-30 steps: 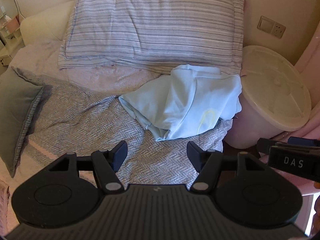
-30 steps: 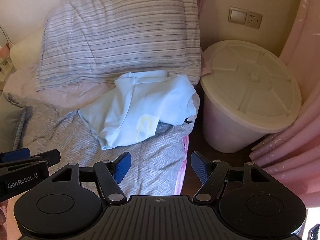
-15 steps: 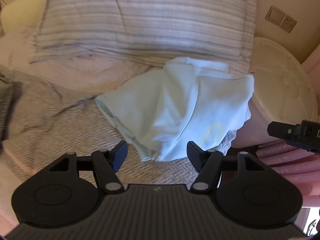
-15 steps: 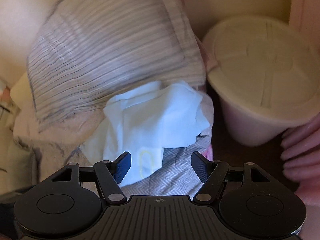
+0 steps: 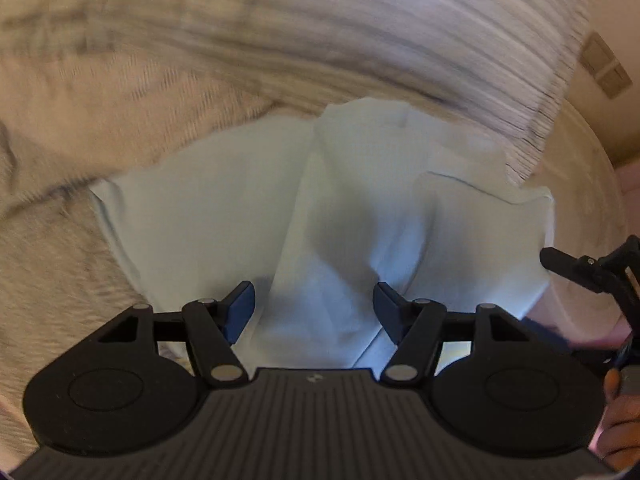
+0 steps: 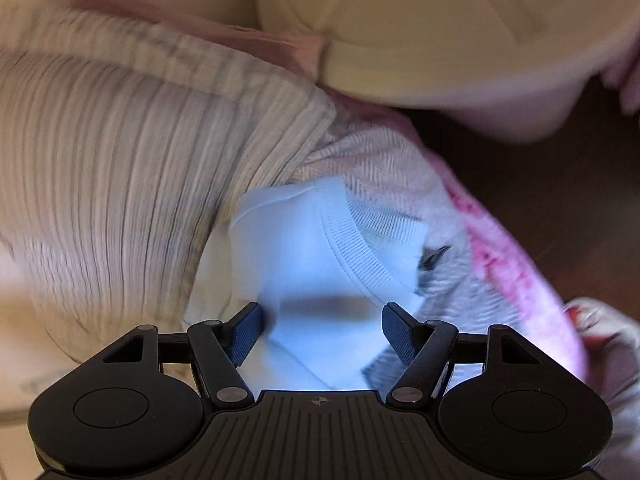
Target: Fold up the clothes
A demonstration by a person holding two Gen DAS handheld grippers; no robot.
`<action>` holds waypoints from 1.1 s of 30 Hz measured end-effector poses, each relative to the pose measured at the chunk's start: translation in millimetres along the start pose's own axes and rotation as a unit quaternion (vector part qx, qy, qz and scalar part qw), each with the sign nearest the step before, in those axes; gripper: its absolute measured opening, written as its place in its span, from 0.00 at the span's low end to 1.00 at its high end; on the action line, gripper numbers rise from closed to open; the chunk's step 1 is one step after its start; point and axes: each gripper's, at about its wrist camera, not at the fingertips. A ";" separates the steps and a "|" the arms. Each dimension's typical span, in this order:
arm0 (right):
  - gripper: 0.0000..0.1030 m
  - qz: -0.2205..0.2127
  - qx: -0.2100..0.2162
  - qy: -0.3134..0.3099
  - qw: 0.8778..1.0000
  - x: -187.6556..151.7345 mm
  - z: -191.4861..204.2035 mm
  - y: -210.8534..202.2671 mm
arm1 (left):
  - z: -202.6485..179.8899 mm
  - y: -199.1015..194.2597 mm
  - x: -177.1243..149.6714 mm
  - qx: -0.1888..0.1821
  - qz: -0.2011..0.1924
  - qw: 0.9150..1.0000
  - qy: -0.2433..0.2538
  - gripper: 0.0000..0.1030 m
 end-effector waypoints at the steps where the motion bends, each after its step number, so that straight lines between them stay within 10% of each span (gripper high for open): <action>1: 0.68 0.010 0.002 0.011 1.000 -1.0 -1.9 6.8 | 3.5 5.1 -1.7 -0.007 0.001 1.000 -0.010 0.55; 3: 0.67 0.027 0.013 0.016 0.999 -3.6 -0.6 17.7 | 8.1 4.5 -5.8 -0.026 -0.011 0.999 -0.019 0.20; 5: 0.05 0.032 0.035 -0.018 0.999 -7.0 11.0 20.1 | 11.9 -5.5 -8.5 -0.034 -0.024 0.999 -0.027 0.07; 14: 0.02 0.009 0.177 -0.279 0.944 -58.0 137.7 -41.0 | 48.4 -139.2 -21.1 -0.028 -0.177 0.980 -0.089 0.05; 23: 0.02 0.112 0.431 -0.402 0.800 -218.5 238.1 -155.7 | 90.1 -378.4 -122.6 0.076 -0.360 0.917 -0.154 0.04; 33: 0.02 0.290 0.576 -0.414 0.642 -424.0 219.0 -277.6 | 104.9 -610.4 -305.8 0.305 -0.455 0.804 -0.229 0.09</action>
Point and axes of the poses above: each gripper's, at about its wrist camera, not at the fingertips, and y roughly the way its jaws point, z to its left, x to its top, and after that the axes turned 13 degrees about -z, right-handed
